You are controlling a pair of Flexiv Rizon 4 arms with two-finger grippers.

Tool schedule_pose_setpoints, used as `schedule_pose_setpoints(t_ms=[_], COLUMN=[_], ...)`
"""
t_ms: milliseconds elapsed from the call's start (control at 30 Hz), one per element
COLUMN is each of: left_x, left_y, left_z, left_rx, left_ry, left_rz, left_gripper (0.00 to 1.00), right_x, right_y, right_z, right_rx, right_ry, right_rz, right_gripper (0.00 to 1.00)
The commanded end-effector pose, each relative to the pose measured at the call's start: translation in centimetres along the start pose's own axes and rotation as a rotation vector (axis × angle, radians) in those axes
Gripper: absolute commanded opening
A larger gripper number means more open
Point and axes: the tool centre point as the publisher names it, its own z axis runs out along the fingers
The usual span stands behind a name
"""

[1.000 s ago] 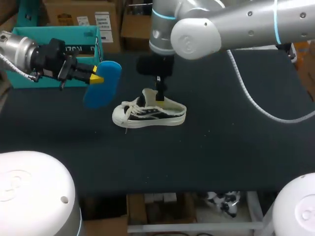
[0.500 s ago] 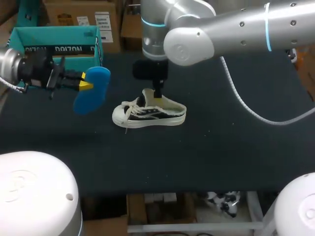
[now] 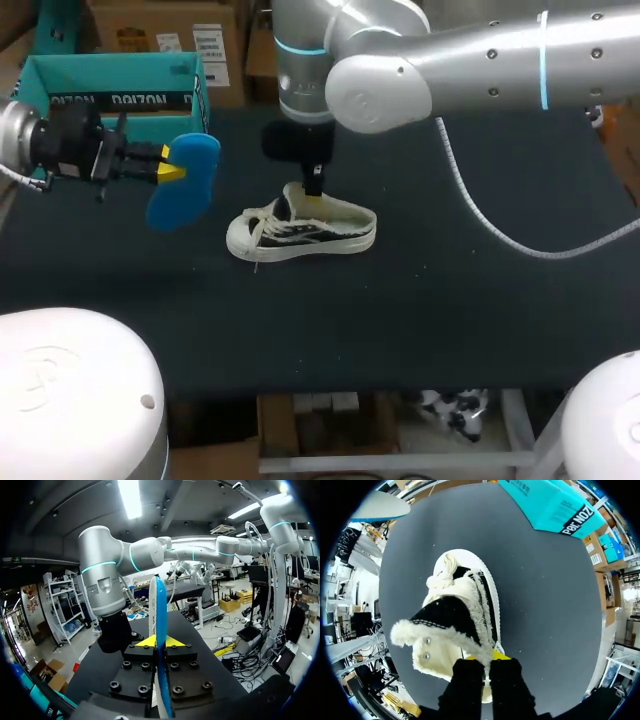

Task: Open the shoe tongue, take the insole out of the shoe, put the insole back into the shoe, and pack the shoe into the shoebox

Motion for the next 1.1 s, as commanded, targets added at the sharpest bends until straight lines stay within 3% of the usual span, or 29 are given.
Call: schedule_pose_setpoints(t_ms=[33, 433, 767, 1100], left_x=[-2.2, -6.7, -9.1, -10.8], left_y=[0.3, -1.2, -1.7, -0.9], left_z=[0.5, 2.9, 5.5, 6.1], left_rx=[0.026, 0.075, 0.097, 0.110], left_ry=[0.075, 0.252, 0.377, 0.405], left_rz=[0.010, 0.059, 0.094, 0.095], left_gripper=[0.00, 0.00, 0.00, 0.00], right_x=[1.3, 5.5, 9.5, 9.0], right_y=[-0.8, -2.0, -2.4, -4.3], right_z=[-1.1, -3.3, -2.8, -2.2], right_rx=[-0.029, -0.138, -0.212, -0.278], right_ry=[-0.012, -0.002, -0.043, -0.091], right_rz=[0.081, 0.424, 0.722, 0.835], right_gripper=[0.00, 0.00, 0.00, 0.00])
